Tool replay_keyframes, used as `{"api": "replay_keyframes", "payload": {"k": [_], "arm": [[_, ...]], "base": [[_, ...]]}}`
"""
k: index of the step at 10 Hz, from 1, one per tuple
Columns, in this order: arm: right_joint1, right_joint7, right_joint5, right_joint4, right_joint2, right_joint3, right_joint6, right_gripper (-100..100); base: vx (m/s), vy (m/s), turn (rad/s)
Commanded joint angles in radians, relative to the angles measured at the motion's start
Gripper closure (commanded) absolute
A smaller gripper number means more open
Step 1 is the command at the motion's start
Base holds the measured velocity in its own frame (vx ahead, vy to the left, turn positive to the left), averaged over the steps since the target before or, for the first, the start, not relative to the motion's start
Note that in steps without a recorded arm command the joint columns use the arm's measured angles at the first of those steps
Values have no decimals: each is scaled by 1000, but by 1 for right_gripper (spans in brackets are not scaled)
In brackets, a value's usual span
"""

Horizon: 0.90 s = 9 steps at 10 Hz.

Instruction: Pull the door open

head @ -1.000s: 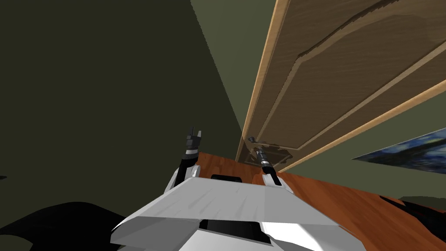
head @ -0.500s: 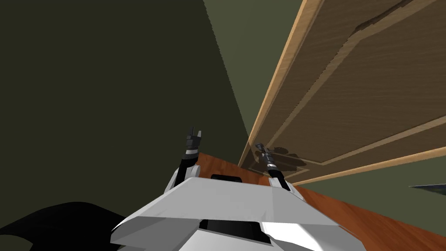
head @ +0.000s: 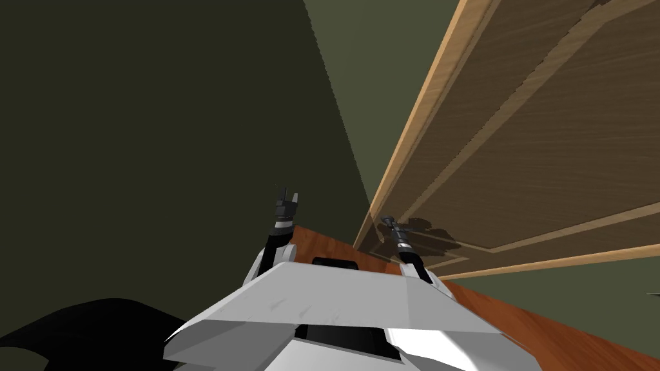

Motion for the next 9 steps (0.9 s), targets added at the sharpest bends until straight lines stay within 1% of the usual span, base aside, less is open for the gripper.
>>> {"api": "replay_keyframes", "payload": {"k": [1,3,4,5,9], "arm": [[2,2,1,1,1,1,0,100],[2,2,1,1,1,1,0,100],[17,-18,5,-1,-13,14,-15,100],[21,-23,6,-2,-18,18,-20,100],[59,-72,17,-10,-57,50,-64,100]], "base": [[-22,2,2],[-5,1,-1],[-124,-47,134],[-195,-68,145],[-199,-53,137]]}}
